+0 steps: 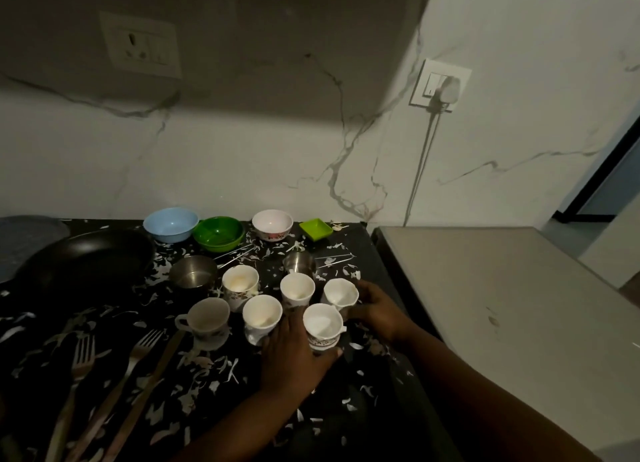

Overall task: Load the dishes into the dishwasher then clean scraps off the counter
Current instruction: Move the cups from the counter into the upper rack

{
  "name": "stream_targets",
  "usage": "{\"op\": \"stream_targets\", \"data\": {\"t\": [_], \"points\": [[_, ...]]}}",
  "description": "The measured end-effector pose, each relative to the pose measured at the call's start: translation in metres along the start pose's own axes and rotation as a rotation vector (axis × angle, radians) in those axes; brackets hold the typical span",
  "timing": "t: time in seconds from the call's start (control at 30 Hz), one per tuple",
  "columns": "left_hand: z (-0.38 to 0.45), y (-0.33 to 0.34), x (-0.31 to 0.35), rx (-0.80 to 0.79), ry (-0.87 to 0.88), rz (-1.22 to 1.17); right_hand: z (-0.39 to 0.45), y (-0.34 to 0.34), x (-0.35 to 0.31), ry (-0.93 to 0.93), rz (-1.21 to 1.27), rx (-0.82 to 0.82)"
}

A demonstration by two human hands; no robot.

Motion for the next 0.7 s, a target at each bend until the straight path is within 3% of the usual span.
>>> {"op": "stream_targets", "data": {"t": [0.23, 0.47, 0.57, 0.7], "points": [[0.004, 0.01, 0.003, 0.021, -0.022, -0.125, 0.007, 0.005, -0.009, -0.056, -0.036, -0.063], [0.005, 0.009, 0.009, 0.006, 0.039, -0.202, -0.016, -0.004, -0.008, -0.125, -0.029, 0.07], [-0.002, -0.008, 0.038, 0.08, 0.128, -0.312, -0.047, -0.023, -0.017, -0.133, 0.203, 0.264], [-0.012, -0.009, 0.108, 0.029, 0.314, -0.497, -0.108, -0.057, -0.012, -0.135, 0.809, 0.333]]}}
Point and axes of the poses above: each hand's wrist, its own z-axis towards the middle knuckle, its own y-axis out of the palm, x = y × z, the point moved 10 cm from there along z, towards the middle knuckle, and after that the axes turned 10 degrees about -x, right-handed, at the moved point
